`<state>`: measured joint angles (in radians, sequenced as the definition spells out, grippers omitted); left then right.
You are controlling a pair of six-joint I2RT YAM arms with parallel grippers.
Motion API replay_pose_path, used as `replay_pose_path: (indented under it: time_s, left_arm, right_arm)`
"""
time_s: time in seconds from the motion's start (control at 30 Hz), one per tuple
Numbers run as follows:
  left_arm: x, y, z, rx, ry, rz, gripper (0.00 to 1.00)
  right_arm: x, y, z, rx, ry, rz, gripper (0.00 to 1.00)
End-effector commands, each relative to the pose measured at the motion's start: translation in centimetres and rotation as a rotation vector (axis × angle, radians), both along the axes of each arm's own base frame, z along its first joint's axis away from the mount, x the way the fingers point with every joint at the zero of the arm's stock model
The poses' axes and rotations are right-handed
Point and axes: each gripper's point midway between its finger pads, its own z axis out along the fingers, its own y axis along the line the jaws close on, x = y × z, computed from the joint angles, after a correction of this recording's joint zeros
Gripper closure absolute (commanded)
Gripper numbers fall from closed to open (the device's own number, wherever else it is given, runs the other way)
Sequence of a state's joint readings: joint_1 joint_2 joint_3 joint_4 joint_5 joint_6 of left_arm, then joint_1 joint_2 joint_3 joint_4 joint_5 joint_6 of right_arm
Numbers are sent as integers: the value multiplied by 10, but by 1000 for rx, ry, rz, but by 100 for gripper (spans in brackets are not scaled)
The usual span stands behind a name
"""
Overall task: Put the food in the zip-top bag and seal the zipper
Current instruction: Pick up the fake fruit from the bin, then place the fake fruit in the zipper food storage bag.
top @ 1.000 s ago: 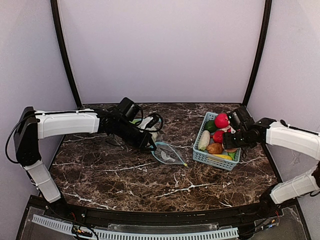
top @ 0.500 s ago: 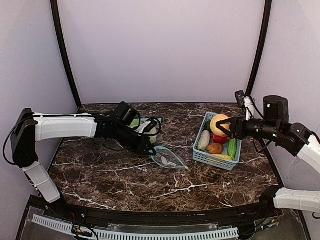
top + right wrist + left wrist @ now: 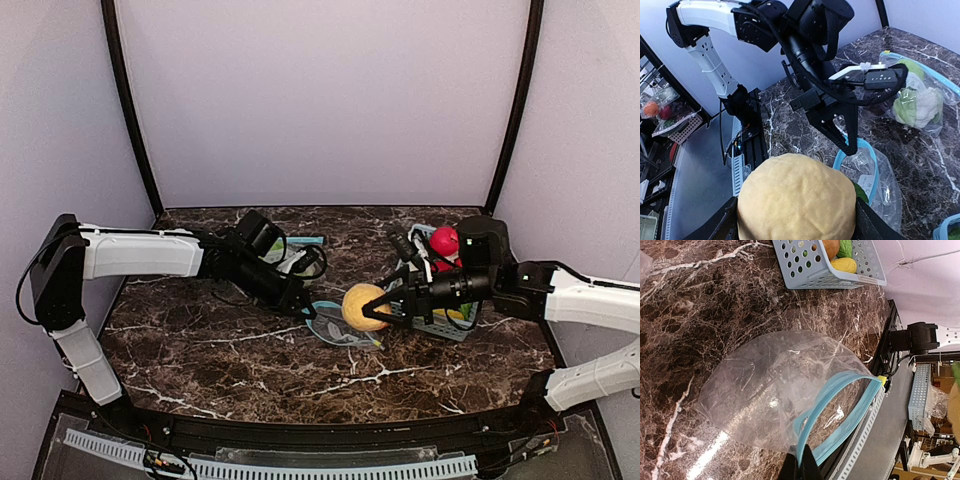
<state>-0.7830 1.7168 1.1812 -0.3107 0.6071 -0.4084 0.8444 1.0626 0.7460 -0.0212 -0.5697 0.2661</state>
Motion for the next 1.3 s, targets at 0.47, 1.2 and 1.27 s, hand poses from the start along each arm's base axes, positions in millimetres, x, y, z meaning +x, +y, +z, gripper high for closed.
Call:
replay_pose_path:
  time_s: [0.47, 1.2, 1.27]
  left_arm:
    - [-2, -1, 0, 3, 22, -20, 99]
    - [0, -2, 11, -16, -7, -24, 99]
    - [3, -4, 18, -29, -26, -19, 99]
  right_arm:
    - [30, 68, -81, -191, 125, 16, 62]
    - [75, 31, -162, -626, 179, -318, 63]
    - [75, 26, -166, -678, 165, -336, 63]
